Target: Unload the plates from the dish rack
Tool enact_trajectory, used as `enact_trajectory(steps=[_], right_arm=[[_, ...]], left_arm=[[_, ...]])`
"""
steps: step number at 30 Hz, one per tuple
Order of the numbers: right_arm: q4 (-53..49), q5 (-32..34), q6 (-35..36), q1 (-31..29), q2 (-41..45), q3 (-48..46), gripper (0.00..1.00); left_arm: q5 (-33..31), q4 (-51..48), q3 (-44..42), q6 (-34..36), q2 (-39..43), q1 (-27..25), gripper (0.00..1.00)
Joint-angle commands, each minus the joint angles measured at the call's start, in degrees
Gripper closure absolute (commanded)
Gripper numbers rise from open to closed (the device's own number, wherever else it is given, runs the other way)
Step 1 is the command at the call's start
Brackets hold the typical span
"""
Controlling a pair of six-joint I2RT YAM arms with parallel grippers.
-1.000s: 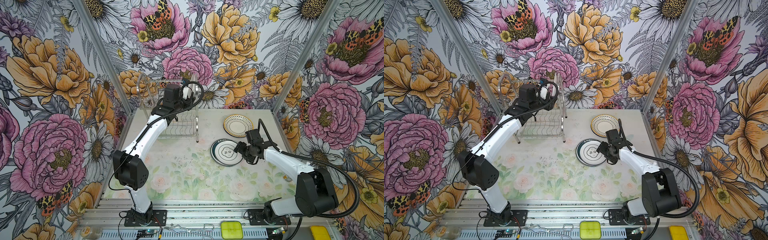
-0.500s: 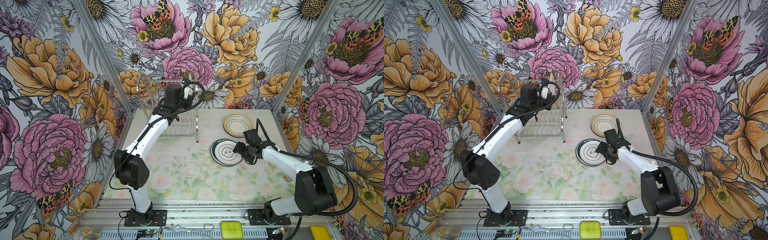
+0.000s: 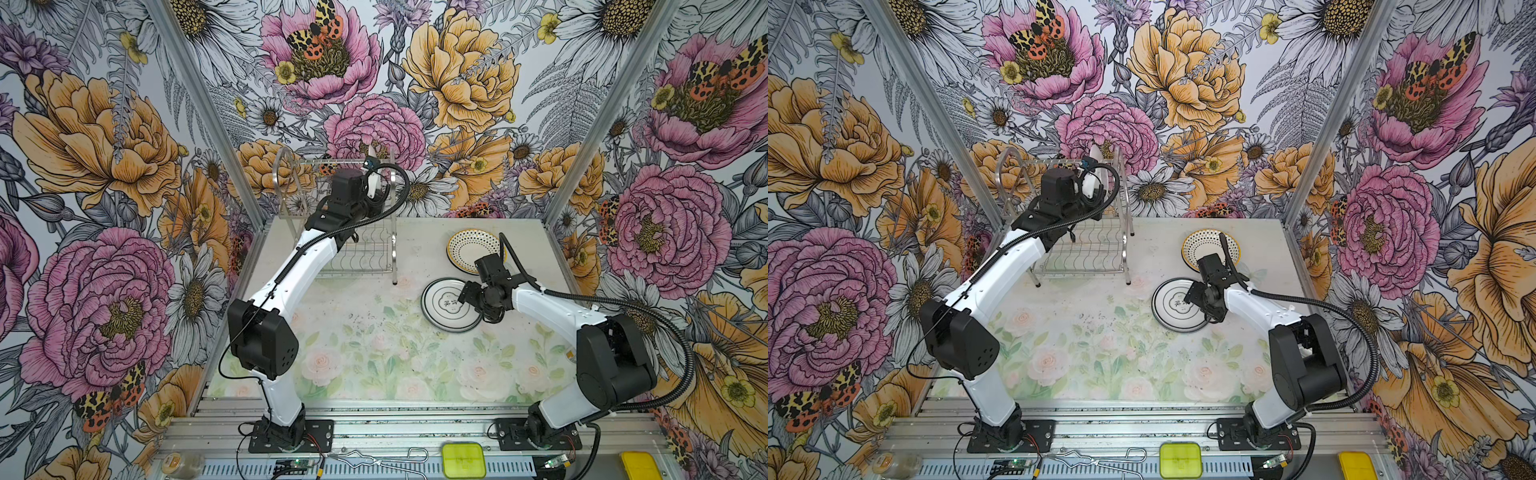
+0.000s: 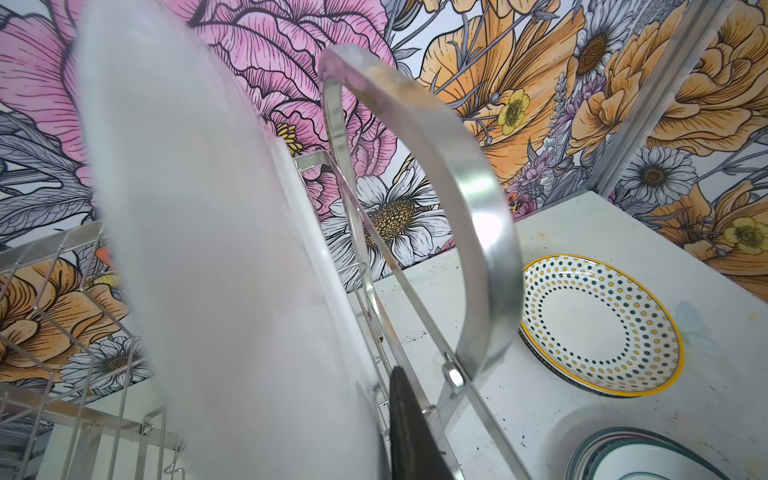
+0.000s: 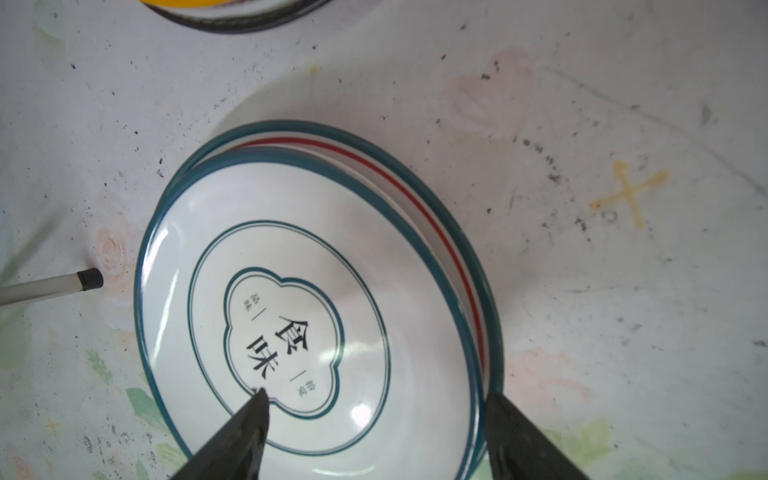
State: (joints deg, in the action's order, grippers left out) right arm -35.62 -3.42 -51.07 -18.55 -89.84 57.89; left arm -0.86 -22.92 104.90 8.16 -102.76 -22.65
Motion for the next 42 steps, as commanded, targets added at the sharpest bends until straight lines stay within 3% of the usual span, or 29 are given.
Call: enact_trajectory(steps=[1, 25, 42], right_arm=[[-0.50, -0.09, 1.49, -0.96, -1.80, 2.14, 0.18], [-3.50, 3.68, 2.24, -0.70, 7.19, 1.19, 0.18], [-3.28, 3.45, 2.99, 0.75, 8.98, 0.30, 0.19]], left_arm=[[-1.42, 0.55, 1.37, 1.23, 0.37, 0.24, 0.86], [-2.34, 0.07, 1.49, 3.31, 2.87, -0.39, 1.00], [-0.99, 1.82, -1.48, 3.65, 12.38, -2.67, 1.00]])
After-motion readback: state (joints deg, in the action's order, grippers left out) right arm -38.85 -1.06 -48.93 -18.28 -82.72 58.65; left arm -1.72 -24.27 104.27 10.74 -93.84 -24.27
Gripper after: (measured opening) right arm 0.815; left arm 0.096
